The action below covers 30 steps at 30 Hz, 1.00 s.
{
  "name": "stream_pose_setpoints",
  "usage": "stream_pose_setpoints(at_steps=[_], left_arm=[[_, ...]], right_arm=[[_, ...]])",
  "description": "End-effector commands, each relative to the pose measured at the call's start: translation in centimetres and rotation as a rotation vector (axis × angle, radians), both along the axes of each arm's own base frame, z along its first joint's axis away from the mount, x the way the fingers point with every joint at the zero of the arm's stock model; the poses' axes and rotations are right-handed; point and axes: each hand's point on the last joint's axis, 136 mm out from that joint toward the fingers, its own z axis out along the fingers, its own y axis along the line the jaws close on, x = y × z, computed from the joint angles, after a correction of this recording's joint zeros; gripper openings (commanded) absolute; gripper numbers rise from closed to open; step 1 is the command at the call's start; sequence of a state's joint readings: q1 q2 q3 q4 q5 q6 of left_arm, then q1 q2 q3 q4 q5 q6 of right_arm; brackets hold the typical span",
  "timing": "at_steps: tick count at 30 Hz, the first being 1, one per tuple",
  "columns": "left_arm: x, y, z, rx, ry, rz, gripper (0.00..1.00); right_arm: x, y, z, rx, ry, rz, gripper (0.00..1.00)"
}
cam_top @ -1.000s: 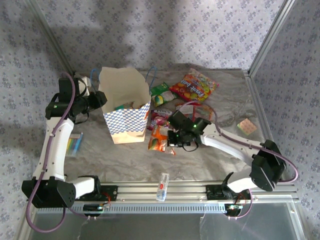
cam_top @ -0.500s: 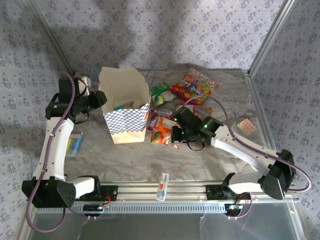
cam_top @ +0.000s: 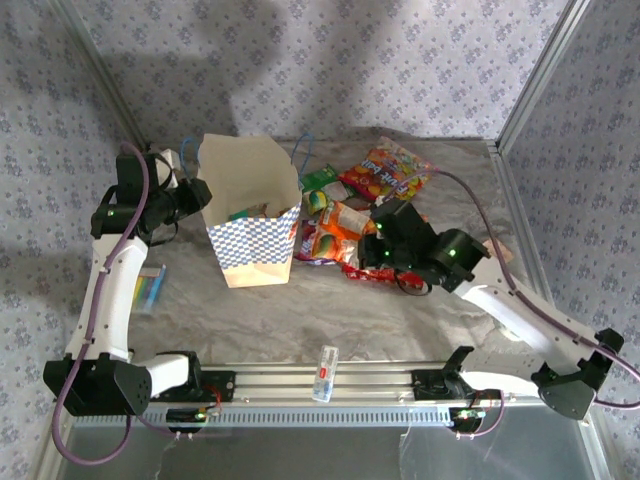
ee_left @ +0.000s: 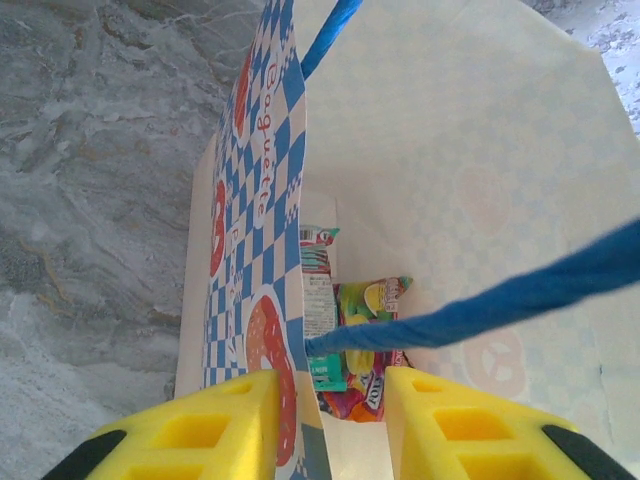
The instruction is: Place the snacks into the paper bag
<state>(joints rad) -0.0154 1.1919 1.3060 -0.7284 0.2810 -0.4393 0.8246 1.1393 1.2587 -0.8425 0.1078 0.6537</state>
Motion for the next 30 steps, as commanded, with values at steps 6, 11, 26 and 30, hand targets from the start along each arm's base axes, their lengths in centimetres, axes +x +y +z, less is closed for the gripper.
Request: stream_pose_setpoints(at_steps=[6,11,26,30], left_arm=[[0.9,-0.5,0.4,-0.031,-0.019,-0.002,0.23],[0.9,-0.4,0.1,-0.03,-0.014,0.007,0.19],[0.7,0.2,-0.2,-0.028,-0.007,0.026,0.14],[0.6,0.4,-0.4,-0.031,-0.003,0.034,0.13]], right_arm=[[0.6,-2.3,6.1,-0.002,-0.19,-0.013,0.0],[0.9,-2.5,8.9,-0.002,-0.262,-0.001,0.0],[2.0,1.5,15.6,0.064,-0.444,0.148,0.0],[2.7,3.3,17.2,0.075,-0.489,0.199,0.0]])
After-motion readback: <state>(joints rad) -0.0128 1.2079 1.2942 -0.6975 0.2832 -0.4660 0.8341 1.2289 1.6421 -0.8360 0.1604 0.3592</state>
